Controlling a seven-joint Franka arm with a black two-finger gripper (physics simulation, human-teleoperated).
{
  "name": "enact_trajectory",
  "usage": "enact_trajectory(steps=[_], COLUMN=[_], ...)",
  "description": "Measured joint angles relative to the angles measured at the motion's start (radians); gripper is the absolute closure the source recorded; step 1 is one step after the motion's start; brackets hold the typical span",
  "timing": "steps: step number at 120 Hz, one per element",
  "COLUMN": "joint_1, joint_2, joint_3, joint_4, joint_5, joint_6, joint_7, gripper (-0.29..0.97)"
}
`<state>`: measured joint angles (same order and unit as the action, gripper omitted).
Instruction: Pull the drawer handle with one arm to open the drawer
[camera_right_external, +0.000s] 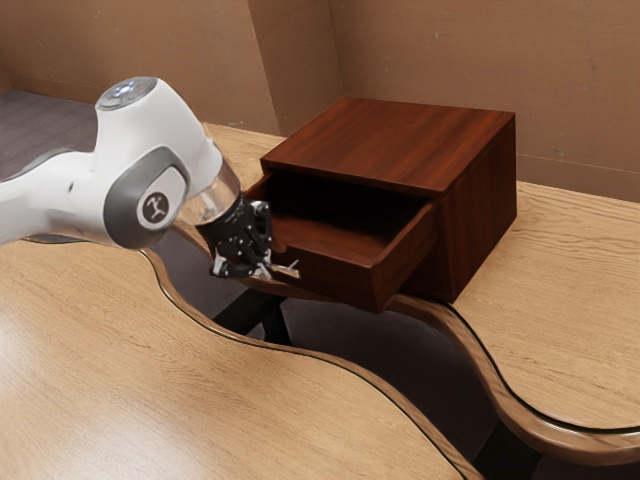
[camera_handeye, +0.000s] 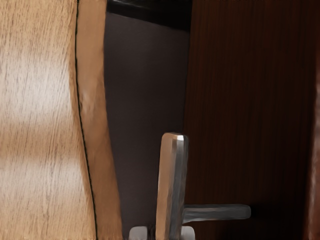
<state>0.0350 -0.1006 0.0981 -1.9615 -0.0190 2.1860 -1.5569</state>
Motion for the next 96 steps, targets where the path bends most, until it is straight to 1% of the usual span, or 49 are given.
enact_trajectory(steps=[11, 22, 34, 39, 44, 48, 54, 64, 69, 74, 82, 86, 92, 96], joint_1=[0.006, 0.007, 0.037, 0.028, 0.02, 0.015, 0.01, 0.004, -0.005, -0.01, -0.005, -0.003, -0.002, -0.002], joint_2=[-0.08, -0.115, -0.139, -0.167, -0.194, -0.207, -0.206, -0.171, -0.156, -0.149, -0.148, -0.149, -0.155, -0.158], joint_3=[-0.003, -0.004, -0.027, -0.051, -0.081, -0.104, -0.137, -0.206, -0.229, -0.24, -0.24, -0.232, -0.187, -0.179], joint_4=[-0.077, -0.108, -0.114, -0.109, -0.09, -0.045, 0.089, 0.354, 0.425, 0.446, 0.427, 0.417, 0.363, 0.345], joint_5=[0.0, 0.001, 0.016, 0.026, 0.04, 0.051, 0.065, 0.073, 0.065, 0.043, 0.002, -0.013, -0.025, -0.031], joint_6=[-0.001, -0.004, 0.0, 0.005, 0.004, -0.009, -0.059, -0.225, -0.31, -0.38, -0.472, -0.51, -0.555, -0.58], joint_7=[0.001, 0.001, 0.004, 0.006, 0.006, 0.007, 0.008, 0.012, 0.014, 0.016, 0.012, 0.007, 0.0, -0.005], gripper=[0.78, 0.79, 0.57, 0.47, 0.38, 0.32, 0.25, 0.16, 0.13, 0.11, 0.08, 0.06, 0.05, 0.04])
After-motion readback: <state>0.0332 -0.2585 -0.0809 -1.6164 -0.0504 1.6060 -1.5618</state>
